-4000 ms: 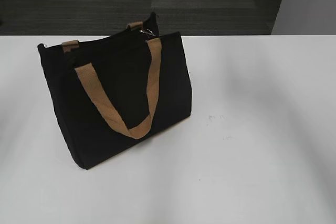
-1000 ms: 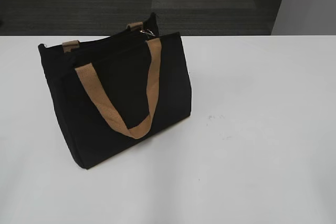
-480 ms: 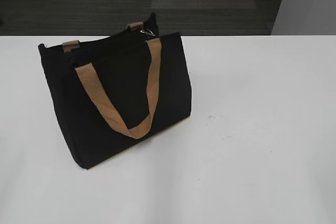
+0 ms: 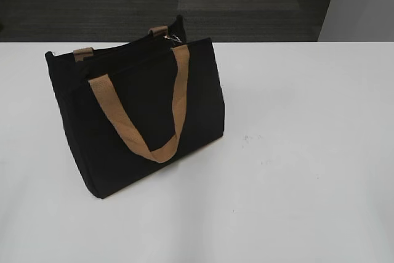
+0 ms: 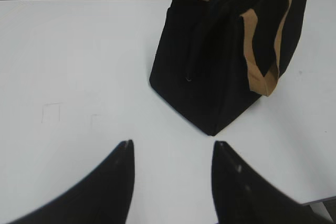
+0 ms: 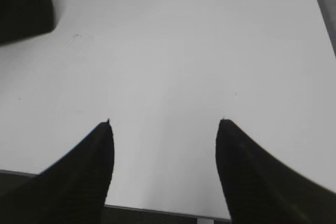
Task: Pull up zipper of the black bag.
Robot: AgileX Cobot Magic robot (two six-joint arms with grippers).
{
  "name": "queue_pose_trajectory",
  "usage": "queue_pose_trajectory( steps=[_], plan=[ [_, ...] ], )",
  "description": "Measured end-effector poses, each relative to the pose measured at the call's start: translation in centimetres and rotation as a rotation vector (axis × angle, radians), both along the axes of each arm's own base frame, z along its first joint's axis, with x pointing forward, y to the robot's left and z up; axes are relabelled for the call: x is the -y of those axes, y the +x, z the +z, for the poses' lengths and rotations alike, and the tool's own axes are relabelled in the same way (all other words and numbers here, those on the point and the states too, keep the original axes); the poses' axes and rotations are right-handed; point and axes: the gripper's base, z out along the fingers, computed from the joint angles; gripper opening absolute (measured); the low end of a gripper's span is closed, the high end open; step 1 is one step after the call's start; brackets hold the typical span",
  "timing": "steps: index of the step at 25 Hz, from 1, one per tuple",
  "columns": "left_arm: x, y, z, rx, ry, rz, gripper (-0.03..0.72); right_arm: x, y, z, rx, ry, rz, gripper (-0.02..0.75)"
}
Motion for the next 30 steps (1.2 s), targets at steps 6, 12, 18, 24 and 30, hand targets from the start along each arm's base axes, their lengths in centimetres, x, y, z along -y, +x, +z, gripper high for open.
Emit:
queue_pose_trajectory(
  steps=[6, 12, 18, 24, 30],
  plan=[
    [0.0, 0.0, 0.0, 0.0, 0.0, 0.0, 0.339, -0.1, 0.02, 0.01, 0.0, 0.008, -0.029, 0.477],
    [0.0, 0.0, 0.0, 0.0, 0.0, 0.0, 0.332, -0.14, 0.02, 0.01, 0.0, 0.013, -0.026, 0.477],
    [0.0, 0.0, 0.0, 0.0, 0.0, 0.0, 0.33, -0.16, 0.02, 0.01, 0.0, 0.014, -0.025, 0.477],
    [0.0, 0.0, 0.0, 0.0, 0.0, 0.0, 0.329, -0.16, 0.02, 0.01, 0.0, 0.015, -0.025, 0.477],
    [0.0, 0.0, 0.0, 0.0, 0.0, 0.0, 0.329, -0.16, 0.02, 0.01, 0.0, 0.015, -0.025, 0.477]
  ],
)
